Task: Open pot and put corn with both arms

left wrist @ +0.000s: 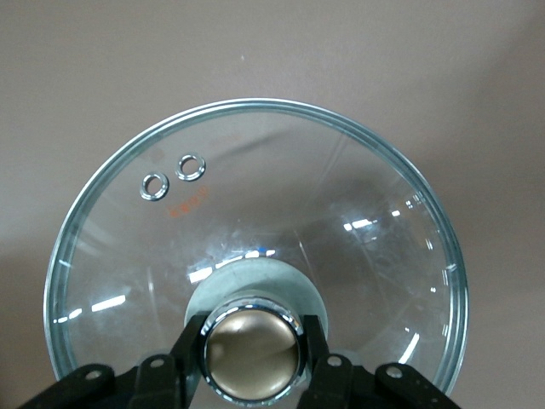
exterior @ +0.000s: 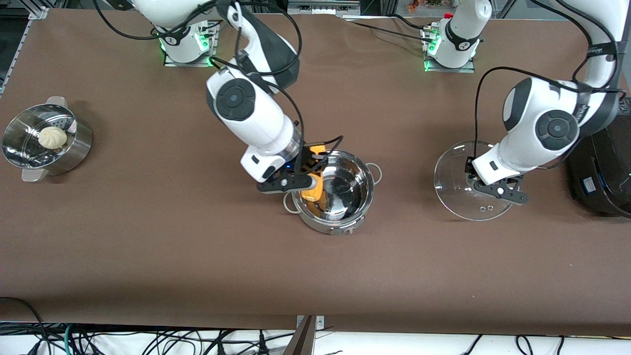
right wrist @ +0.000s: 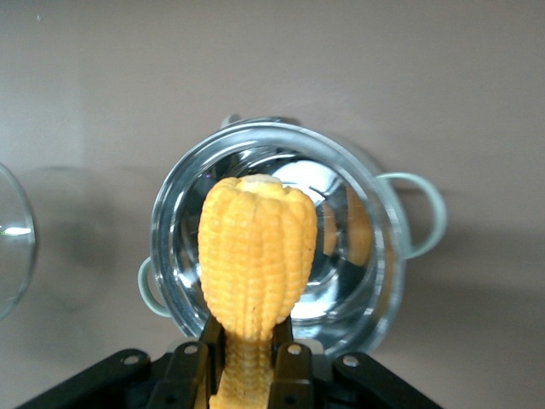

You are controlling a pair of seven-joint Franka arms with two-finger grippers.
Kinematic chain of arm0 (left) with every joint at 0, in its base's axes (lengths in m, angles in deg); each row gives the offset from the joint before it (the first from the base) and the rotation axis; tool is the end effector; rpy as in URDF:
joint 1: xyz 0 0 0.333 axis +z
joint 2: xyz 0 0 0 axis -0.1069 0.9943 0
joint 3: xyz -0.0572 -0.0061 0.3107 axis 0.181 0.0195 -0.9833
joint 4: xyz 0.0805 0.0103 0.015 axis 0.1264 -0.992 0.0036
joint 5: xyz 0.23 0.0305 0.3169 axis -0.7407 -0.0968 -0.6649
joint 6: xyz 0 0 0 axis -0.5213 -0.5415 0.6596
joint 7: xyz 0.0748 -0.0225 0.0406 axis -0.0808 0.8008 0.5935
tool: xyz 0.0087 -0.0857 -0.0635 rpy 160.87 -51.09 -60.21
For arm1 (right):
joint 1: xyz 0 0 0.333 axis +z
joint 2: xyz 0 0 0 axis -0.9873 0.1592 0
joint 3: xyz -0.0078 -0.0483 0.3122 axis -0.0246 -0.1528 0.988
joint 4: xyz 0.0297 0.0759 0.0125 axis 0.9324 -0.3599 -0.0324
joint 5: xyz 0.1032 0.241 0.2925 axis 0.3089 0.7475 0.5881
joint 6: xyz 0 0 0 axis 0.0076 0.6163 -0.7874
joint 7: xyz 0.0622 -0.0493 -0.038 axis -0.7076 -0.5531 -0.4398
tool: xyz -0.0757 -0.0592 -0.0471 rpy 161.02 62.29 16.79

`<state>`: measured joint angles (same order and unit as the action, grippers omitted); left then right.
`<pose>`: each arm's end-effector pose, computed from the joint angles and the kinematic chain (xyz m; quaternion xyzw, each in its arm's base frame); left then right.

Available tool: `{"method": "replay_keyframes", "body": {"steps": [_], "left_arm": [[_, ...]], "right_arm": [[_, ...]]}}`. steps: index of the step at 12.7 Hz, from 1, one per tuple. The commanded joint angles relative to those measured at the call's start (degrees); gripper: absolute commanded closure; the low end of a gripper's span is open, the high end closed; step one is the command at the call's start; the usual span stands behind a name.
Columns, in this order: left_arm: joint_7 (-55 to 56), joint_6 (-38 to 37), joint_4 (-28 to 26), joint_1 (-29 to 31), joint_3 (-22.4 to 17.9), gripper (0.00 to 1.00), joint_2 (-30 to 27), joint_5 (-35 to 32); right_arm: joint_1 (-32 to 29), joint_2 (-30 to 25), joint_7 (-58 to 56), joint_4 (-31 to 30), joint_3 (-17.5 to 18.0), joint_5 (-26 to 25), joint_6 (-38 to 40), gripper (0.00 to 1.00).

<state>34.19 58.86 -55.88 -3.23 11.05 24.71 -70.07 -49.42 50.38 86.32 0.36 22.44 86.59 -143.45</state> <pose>0.5847 -0.0631 0.3307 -0.9867 0.1545 0.0353 0.0375 0.6007 0.4855 0.4256 -0.9863 -0.0095 -0.0171 0.1637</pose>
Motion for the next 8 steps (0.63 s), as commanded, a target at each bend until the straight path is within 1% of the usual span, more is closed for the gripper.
{"method": "replay_keyframes", "body": {"steps": [1,2,5,7,8], "left_arm": [[-0.3,14.4,-12.4,3.0,0.7,0.85,-2.8,-1.0],[-0.3,17.2,-13.9,3.2,0.7,0.85,-1.3,-1.0],[-0.2,21.8,-15.3,4.3,0.8,0.84,3.8,-0.9],[-0.2,22.7,-15.5,4.8,0.8,0.76,4.3,-0.9],[-0.2,22.7,-15.5,4.8,0.8,0.53,4.3,-0.9]], "right_arm": [[3.1,3.3,1.5,1.8,-0.5,-0.4,-3.5,0.98],[3.9,4.4,2.5,1.8,-0.5,-0.4,-4.7,0.98],[4.6,7.6,2.8,1.7,-1.0,-0.6,-8.0,0.97],[4.6,9.2,2.7,1.7,-1.0,-0.6,-9.4,0.97],[4.6,9.8,2.8,1.8,-1.1,-0.6,-10.0,0.97]]}}
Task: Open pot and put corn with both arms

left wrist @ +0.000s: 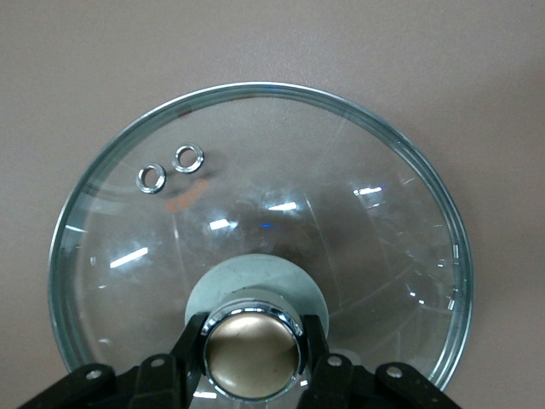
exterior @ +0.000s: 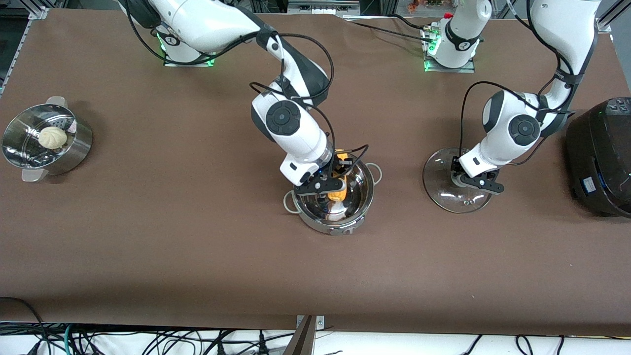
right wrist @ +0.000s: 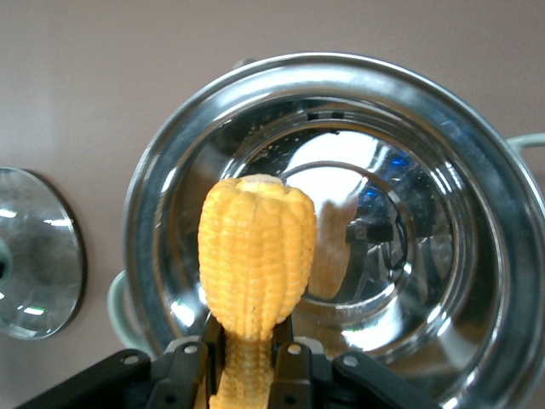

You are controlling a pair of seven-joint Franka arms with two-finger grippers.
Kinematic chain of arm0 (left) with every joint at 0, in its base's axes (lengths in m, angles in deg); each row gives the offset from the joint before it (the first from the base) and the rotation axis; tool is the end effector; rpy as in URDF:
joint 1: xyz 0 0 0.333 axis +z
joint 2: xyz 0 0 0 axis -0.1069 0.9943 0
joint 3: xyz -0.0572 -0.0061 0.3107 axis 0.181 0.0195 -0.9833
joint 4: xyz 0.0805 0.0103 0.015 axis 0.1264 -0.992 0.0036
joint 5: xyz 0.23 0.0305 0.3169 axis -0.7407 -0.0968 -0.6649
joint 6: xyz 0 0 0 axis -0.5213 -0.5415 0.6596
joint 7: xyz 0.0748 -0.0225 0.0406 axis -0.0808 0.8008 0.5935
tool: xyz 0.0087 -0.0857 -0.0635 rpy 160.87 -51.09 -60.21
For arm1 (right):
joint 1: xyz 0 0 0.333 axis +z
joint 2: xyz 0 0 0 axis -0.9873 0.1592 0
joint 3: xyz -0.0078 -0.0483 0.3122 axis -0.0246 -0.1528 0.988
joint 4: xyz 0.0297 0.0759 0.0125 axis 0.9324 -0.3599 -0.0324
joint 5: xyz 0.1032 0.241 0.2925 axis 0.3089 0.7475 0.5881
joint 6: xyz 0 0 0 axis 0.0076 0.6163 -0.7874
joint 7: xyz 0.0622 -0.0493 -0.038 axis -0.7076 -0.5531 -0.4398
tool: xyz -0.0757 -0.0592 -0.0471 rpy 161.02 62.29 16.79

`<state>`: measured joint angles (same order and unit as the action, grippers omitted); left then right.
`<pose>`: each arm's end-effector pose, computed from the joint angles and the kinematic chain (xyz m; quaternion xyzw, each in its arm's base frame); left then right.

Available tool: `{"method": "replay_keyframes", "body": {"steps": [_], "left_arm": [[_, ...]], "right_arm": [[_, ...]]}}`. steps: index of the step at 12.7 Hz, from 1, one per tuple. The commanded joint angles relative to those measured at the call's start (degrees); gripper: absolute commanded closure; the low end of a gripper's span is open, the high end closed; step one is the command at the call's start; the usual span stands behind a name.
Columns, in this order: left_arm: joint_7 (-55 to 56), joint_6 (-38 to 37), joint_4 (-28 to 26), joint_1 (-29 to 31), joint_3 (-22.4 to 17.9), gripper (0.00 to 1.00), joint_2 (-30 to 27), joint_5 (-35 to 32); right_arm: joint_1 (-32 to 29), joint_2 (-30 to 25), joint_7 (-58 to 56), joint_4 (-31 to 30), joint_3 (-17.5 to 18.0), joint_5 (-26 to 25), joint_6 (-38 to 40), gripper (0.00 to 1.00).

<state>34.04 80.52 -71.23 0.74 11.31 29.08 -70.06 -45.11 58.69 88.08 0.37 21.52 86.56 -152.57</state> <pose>0.5320 -0.0343 0.2133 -0.9900 0.1393 0.0176 0.0107 0.5865 0.5324 0.3288 -0.9858 -0.0073 -0.0161 0.1668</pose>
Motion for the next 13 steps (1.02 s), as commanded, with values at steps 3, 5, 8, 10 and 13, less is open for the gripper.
{"method": "replay_keyframes", "body": {"steps": [3,5,8,10,13], "left_arm": [[-0.5,-2.5,0.1,1.3,0.6,0.0,-2.9,-0.9],[0.0,-12.7,2.9,1.0,0.8,0.0,-10.4,-0.2],[0.3,-37.3,20.8,0.4,4.2,0.0,-13.2,3.5],[0.3,-49.8,31.9,0.2,4.4,0.0,-12.9,5.9],[0.3,-58.3,41.0,0.3,5.2,0.0,-13.3,6.0]], "right_arm": [[0.2,2.4,0.7,1.7,-1.3,-0.5,-3.1,0.96],[0.1,2.8,0.8,1.7,-1.3,-0.5,-3.2,0.75],[0.4,2.6,1.0,1.5,-1.4,-3.1,-2.9,0.0],[0.2,1.1,0.8,1.5,-1.5,-3.6,-1.2,0.0],[-1.0,-3.6,0.6,1.6,-1.7,-3.5,5.2,0.0]]}}
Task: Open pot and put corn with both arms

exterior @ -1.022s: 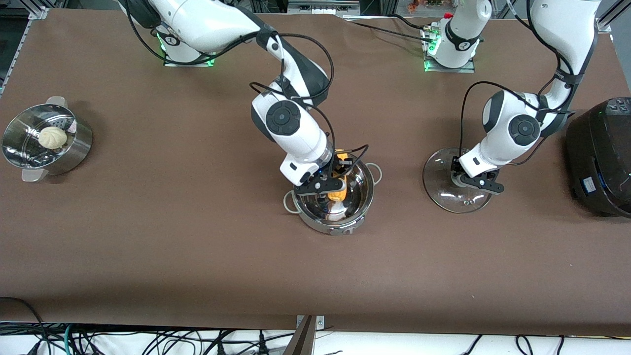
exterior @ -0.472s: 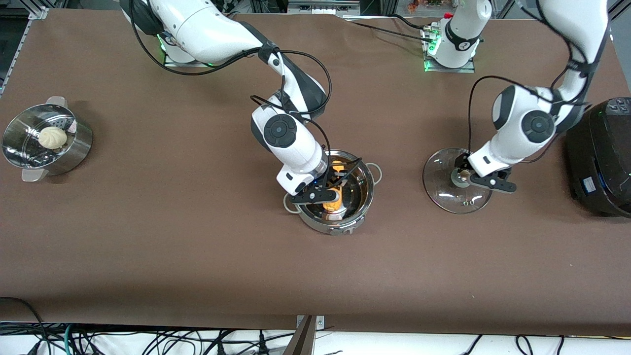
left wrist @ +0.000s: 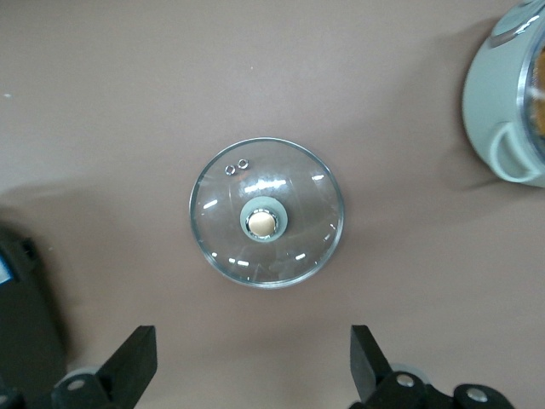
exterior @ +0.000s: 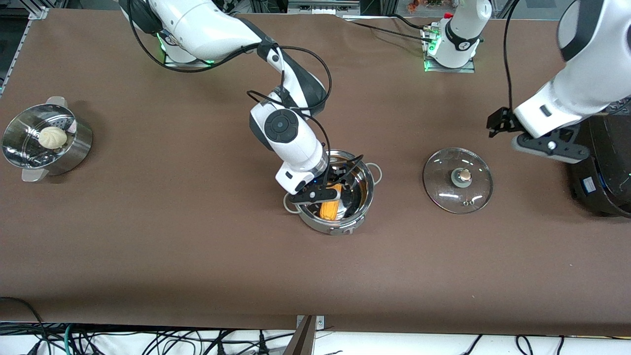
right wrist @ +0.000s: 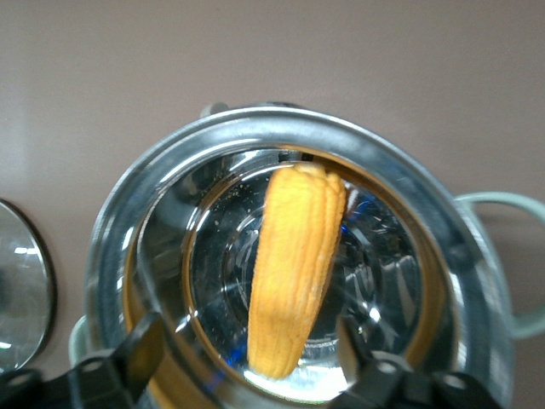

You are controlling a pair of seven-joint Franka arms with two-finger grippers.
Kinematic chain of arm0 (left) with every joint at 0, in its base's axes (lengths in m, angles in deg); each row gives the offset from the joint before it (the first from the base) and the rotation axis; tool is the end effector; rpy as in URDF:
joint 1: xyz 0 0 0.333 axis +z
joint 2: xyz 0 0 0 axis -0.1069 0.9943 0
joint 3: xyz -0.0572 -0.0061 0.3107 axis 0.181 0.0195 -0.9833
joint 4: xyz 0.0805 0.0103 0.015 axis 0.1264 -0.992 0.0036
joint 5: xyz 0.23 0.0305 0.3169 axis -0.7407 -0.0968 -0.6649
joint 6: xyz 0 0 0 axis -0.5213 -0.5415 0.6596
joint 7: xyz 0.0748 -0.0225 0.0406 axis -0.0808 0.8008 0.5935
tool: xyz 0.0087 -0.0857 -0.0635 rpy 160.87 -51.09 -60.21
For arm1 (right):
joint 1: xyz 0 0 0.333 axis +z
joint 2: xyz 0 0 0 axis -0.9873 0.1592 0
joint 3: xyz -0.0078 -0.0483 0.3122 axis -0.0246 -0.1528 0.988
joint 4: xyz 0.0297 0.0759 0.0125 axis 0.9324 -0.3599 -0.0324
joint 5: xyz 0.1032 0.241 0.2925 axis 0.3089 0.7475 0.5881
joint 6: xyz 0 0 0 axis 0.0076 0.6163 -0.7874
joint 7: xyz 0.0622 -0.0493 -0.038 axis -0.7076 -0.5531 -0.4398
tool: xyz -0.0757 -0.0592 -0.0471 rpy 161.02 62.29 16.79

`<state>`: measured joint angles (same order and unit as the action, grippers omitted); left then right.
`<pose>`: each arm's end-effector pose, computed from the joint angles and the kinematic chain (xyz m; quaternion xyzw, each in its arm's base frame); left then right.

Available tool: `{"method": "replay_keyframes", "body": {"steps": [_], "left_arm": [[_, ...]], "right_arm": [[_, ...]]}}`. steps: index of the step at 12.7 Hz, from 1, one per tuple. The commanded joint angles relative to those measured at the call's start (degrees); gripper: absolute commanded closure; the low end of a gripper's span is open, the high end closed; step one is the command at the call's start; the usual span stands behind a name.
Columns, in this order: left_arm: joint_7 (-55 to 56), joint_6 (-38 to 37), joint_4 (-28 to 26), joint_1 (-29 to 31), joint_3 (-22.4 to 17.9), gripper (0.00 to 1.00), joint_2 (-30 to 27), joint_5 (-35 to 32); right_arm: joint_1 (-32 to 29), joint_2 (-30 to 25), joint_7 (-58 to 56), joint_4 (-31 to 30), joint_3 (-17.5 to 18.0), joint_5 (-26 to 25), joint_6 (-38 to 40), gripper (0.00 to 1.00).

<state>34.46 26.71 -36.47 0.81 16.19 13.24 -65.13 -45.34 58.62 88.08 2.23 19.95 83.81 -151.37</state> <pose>0.5617 -0.0706 0.5585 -0.9909 0.1233 0.0481 0.0243 0.6020 0.5191 0.3415 -0.9882 -0.0100 -0.0421 0.1466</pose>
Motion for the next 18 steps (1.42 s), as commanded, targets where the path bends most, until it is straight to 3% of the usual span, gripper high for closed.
{"method": "replay_keyframes", "body": {"steps": [1,3,5,10,16,18], "left_arm": [[-0.1,-5.3,7.4,0.5,0.3,0.0,2.4,1.6],[-0.1,-6.0,7.5,-0.2,-1.3,0.0,-0.1,3.9],[0.0,-6.0,7.2,-6.4,-6.6,0.0,-0.9,4.0],[-0.1,-5.3,3.7,-8.9,-10.8,0.0,-3.6,4.4],[0.0,-4.0,-0.7,-8.8,-11.1,0.0,-7.2,4.4],[0.0,-4.1,-1.7,-8.9,-11.1,0.0,-8.3,4.4]], "right_arm": [[-0.9,-4.8,0.6,-0.3,-0.3,-0.9,5.2,0.0],[-1.2,-8.4,-1.4,-0.6,-3.6,-1.0,9.7,0.0],[-2.7,-13.4,-7.3,-0.5,-6.5,-0.8,19.5,0.0],[-3.1,-20.6,-10.2,-0.6,-19.2,-0.4,35.4,0.0],[-3.3,-22.2,-26.0,-0.6,-31.3,-0.3,46.3,0.0],[-8.3,-26.1,-26.8,-4.5,-30.5,-0.1,46.2,0.0]]}}
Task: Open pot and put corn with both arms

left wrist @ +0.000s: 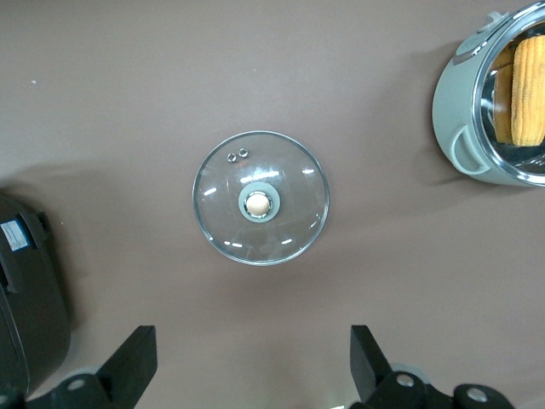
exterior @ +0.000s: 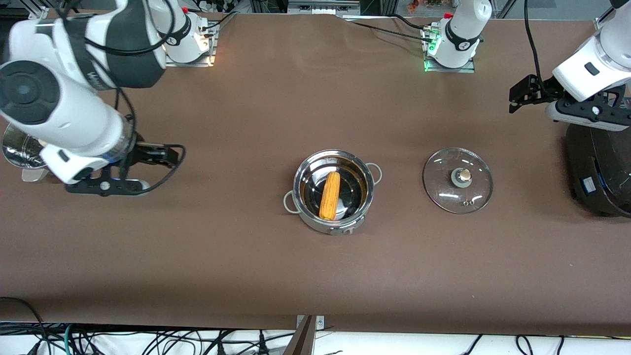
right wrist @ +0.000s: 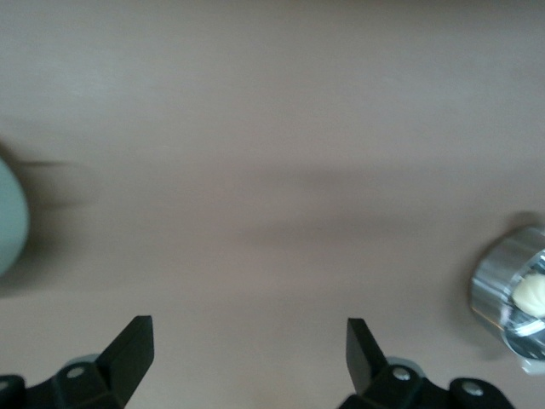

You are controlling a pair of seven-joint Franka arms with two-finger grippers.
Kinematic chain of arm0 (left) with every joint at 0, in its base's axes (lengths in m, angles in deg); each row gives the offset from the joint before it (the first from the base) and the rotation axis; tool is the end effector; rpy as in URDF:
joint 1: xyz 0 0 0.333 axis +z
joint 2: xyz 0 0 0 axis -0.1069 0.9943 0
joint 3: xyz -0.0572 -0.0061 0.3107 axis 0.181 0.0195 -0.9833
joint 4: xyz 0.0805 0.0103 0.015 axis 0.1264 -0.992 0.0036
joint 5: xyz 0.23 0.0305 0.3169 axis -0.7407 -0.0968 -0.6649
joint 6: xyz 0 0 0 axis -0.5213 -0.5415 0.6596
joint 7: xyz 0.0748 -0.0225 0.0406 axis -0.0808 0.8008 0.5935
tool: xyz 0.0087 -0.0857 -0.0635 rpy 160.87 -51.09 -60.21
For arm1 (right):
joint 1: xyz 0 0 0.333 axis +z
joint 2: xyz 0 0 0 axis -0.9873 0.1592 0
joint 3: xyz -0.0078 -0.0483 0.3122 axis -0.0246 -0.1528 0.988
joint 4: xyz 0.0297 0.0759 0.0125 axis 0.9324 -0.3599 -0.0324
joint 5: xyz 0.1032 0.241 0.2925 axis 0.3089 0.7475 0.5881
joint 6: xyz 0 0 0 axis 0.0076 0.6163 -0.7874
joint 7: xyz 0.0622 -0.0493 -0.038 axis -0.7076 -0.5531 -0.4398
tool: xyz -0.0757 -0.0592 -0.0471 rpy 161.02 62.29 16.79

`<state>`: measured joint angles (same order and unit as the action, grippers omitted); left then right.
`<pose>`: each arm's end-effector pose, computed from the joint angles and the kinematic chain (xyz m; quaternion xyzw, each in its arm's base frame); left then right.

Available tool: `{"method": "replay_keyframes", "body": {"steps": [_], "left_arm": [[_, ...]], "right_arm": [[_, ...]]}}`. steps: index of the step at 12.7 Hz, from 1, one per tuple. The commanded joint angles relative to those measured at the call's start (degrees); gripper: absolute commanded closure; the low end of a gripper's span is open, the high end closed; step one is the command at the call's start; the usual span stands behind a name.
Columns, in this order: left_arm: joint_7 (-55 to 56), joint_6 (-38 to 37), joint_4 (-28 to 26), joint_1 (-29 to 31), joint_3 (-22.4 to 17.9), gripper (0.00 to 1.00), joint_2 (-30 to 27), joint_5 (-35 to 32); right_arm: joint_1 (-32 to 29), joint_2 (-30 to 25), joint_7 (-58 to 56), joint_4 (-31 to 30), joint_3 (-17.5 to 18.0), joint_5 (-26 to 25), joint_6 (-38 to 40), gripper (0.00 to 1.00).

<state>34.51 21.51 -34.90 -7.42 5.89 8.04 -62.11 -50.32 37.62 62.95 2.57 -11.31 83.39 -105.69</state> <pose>0.5319 -0.0562 0.6131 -0.9941 0.1020 0.0358 0.0052 0.6478 0.1651 0.5581 0.9956 -0.0163 -0.0592 0.0706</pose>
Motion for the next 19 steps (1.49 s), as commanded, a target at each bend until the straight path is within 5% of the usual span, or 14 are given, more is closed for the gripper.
{"method": "replay_keyframes", "body": {"steps": [1,3,8,19], "left_arm": [[0.0,1.1,-3.4,-0.7,-0.8,0.0,-3.4,1.3],[0.0,1.0,-3.4,-1.5,-0.9,0.0,-3.3,1.3],[2.6,0.6,-3.1,-1.7,-0.6,0.0,-2.7,1.4],[2.5,1.2,-2.1,-1.1,-0.3,0.0,-0.4,1.3]], "right_arm": [[-7.1,-9.0,-3.1,-10.5,3.1,1.6,-1.7,0.0],[-17.1,-15.3,-7.0,-19.9,11.6,1.6,-6.1,0.0],[-20.8,-22.9,-6.6,-31.6,17.0,-5.1,-7.1,0.0],[-19.6,-25.8,-3.9,-28.5,17.6,-7.9,-4.8,0.0]]}}
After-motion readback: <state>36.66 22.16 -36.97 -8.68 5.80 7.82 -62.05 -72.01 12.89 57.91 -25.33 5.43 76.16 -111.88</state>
